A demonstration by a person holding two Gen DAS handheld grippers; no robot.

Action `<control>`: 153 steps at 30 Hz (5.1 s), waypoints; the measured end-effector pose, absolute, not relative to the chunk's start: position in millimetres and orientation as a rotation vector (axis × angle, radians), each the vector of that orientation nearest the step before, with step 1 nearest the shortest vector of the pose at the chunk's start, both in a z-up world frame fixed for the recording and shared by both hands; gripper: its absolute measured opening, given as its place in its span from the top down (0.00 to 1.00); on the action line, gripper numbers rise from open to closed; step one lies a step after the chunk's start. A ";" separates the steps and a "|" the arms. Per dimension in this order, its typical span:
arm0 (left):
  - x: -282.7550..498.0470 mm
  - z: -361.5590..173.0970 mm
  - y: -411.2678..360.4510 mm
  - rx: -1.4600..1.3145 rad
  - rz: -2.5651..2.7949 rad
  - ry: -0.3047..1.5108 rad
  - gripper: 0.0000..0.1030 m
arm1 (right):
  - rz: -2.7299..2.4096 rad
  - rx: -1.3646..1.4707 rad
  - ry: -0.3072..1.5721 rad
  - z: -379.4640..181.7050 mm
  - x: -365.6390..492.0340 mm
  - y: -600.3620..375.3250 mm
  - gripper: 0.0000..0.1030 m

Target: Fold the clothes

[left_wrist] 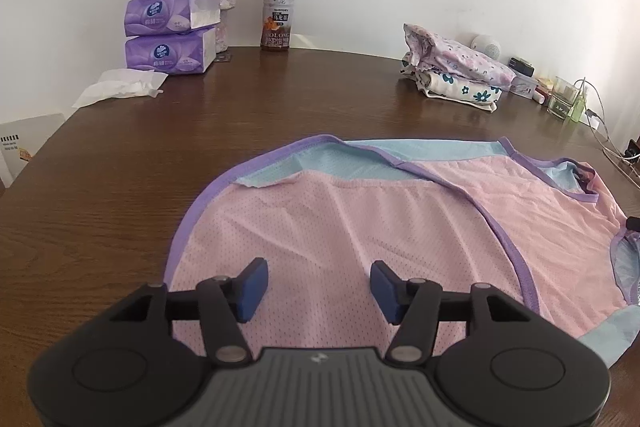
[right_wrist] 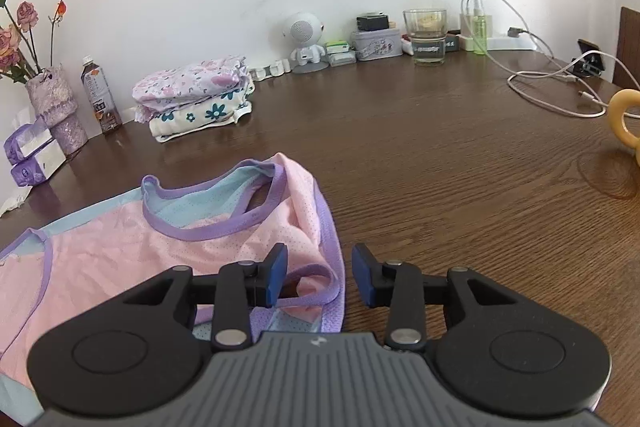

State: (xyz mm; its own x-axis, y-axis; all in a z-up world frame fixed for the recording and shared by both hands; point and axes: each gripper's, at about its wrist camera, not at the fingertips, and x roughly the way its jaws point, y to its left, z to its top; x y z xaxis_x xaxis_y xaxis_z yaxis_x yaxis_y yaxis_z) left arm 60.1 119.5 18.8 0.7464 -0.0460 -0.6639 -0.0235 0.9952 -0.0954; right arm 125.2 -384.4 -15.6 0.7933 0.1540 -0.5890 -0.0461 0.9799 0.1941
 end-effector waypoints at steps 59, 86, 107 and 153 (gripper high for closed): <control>84.1 14.4 109.5 -0.108 -0.091 0.708 0.37 | 0.248 0.050 0.654 3.6 166.3 -351.6 0.69; -6.3 23.2 117.1 -0.108 -0.094 0.666 0.44 | 0.551 0.059 0.686 0.4 26.6 -290.9 0.72; 31.2 38.3 172.1 -0.134 -0.010 0.614 0.66 | 0.474 0.056 0.651 5.3 13.3 -282.6 0.76; -41.9 26.1 67.2 0.088 -0.537 0.634 0.68 | 0.821 -0.338 0.623 14.9 -9.4 -215.7 0.63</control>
